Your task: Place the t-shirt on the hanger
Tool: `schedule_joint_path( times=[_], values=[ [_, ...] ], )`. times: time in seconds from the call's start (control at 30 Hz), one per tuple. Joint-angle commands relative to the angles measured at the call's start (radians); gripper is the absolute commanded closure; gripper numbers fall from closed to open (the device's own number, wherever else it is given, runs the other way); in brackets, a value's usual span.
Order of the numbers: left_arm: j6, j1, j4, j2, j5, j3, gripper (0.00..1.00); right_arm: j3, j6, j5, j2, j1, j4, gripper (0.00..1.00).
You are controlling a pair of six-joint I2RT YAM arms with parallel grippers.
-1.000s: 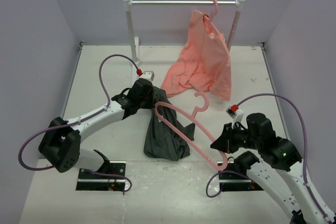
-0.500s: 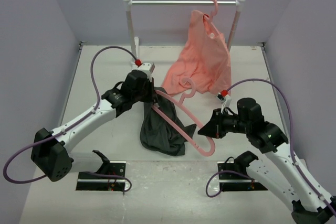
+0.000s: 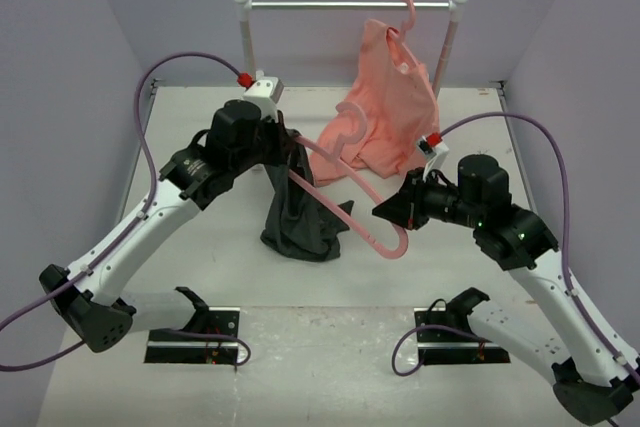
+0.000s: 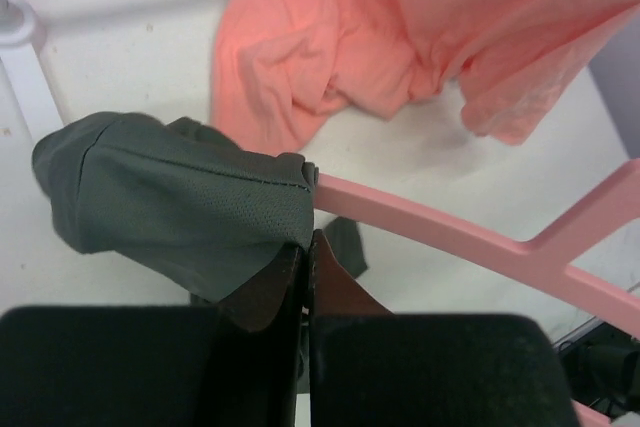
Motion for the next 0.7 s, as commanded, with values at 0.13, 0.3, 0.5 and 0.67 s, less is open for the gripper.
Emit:
schedule_joint_path(
  times=[0.13, 0.3, 0.5, 0.67],
  values=[
    [0.002, -0.005, -0.005, -0.071, 0.017, 0.137, 1.00, 0.084, -0.130, -0.204, 0.134, 0.086, 0.158, 1.00],
    [0.049, -0.005, -0.029, -0.119, -0.028, 0.129, 1.00, 0.015, -0.178, -0.086, 0.042, 0.088, 0.270, 1.00],
    [0.120, -0.005, -0.055, -0.181, 0.097, 0.108, 1.00, -0.096, -0.165, 0.188, -0.083, 0.085, 0.437, 1.00],
    [0.186, -0.005, -0.123, -0.185, 0.214, 0.127, 1.00, -0.107, -0.290, -0.020, -0.037, 0.085, 0.424, 1.00]
  ],
)
